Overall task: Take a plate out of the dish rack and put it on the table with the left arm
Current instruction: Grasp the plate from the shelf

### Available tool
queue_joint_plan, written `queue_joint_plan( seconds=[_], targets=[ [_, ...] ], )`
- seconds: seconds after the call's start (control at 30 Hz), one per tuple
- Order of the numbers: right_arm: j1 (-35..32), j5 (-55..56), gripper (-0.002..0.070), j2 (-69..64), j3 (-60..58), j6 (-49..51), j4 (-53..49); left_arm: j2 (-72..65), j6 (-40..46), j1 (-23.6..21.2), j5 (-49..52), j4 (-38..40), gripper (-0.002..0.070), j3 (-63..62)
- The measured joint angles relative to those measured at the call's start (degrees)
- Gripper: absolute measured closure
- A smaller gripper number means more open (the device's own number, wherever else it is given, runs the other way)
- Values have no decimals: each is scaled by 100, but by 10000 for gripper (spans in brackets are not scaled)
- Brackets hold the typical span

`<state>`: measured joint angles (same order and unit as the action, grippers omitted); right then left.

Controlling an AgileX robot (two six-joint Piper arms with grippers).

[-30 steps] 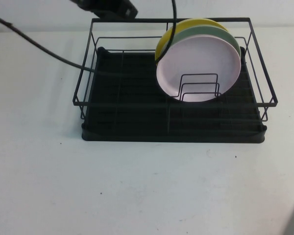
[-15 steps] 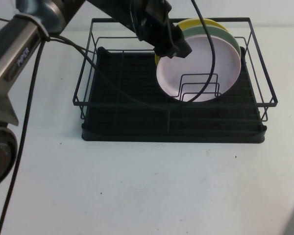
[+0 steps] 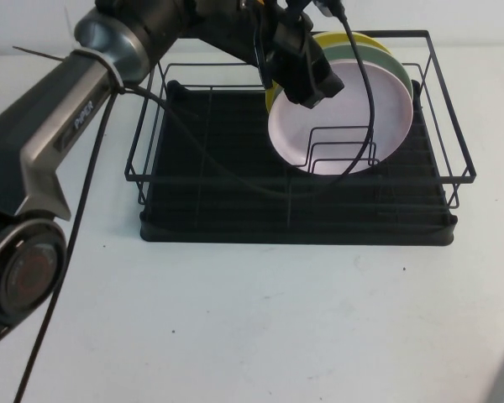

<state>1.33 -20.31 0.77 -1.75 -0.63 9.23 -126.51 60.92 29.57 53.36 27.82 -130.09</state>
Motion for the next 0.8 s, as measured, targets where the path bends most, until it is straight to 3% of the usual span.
queue_joint_plan(
  seconds=[0.53,0.63,0.77,0.8],
  targets=[
    [0,0,694,0,0,0,0,-439,24,10,-576,1,248,0],
    [0,0,694,0,0,0,0,-452,24,10,-609,1,322,0],
    [0,0,694,0,0,0,0,-427,37,10,-653,-103,557,0],
    [0,0,694,0,0,0,0,-401,75,10,-666,-207,583,-15]
  ],
)
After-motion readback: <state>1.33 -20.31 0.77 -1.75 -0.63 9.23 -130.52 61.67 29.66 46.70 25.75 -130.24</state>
